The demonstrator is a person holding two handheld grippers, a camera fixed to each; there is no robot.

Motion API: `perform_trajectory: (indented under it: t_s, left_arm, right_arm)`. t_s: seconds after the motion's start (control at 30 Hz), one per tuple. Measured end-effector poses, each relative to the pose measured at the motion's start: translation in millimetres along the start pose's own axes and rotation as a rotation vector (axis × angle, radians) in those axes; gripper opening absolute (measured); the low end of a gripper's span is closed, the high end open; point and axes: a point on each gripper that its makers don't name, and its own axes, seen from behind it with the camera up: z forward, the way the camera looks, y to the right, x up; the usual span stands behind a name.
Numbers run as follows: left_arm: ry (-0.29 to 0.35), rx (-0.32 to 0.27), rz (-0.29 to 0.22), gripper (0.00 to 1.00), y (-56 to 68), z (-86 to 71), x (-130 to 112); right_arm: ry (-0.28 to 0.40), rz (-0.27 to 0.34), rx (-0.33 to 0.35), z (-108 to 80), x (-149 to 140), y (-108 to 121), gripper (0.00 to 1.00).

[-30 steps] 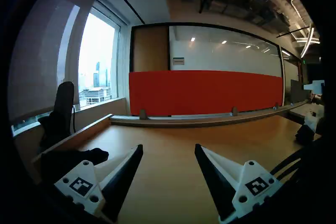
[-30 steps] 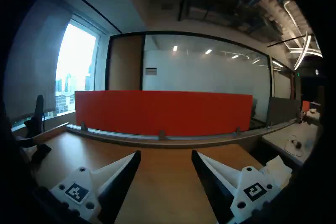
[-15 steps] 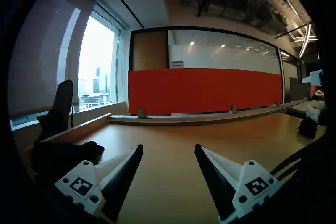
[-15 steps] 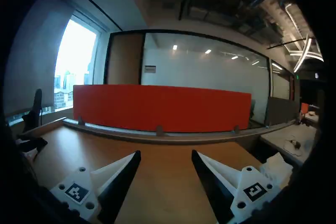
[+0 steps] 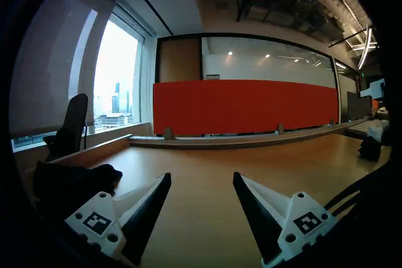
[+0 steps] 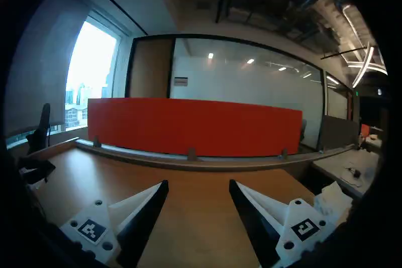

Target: Fold towel

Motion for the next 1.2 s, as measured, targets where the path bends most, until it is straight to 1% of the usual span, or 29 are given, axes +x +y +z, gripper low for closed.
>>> perform_trajectory:
  t_s: [0.3, 0.5, 0.7, 1.0, 1.2]
  left_arm:
    - [0.017, 0.003, -0.012, 0.91, -1.6, -2.7, 1.6]
    - [0.022, -0.012, -0.012, 0.91, -0.3, -4.5, 2.2]
    - [0.022, -0.01, -0.012, 0.91, -1.0, -4.2, 2.5]
    - [0.022, -0.01, -0.012, 0.91, -0.8, -4.0, 2.0]
    - [0.022, -0.01, -0.012, 0.92, -0.9, -4.0, 2.2]
  right_arm:
    - [-0.013, 0.0, -0.004, 3.3, -6.5, 2.8, 0.93]
    - [-0.017, 0.003, -0.002, 6.0, -10.2, 1.1, 0.93]
    - [-0.021, 0.0, -0.002, 7.2, -11.0, -1.6, 0.93]
    - [0.001, 0.004, -0.003, 9.1, -3.3, 1.2, 0.93]
    - [0.016, 0.002, -0.004, 6.6, 0.9, 9.3, 0.93]
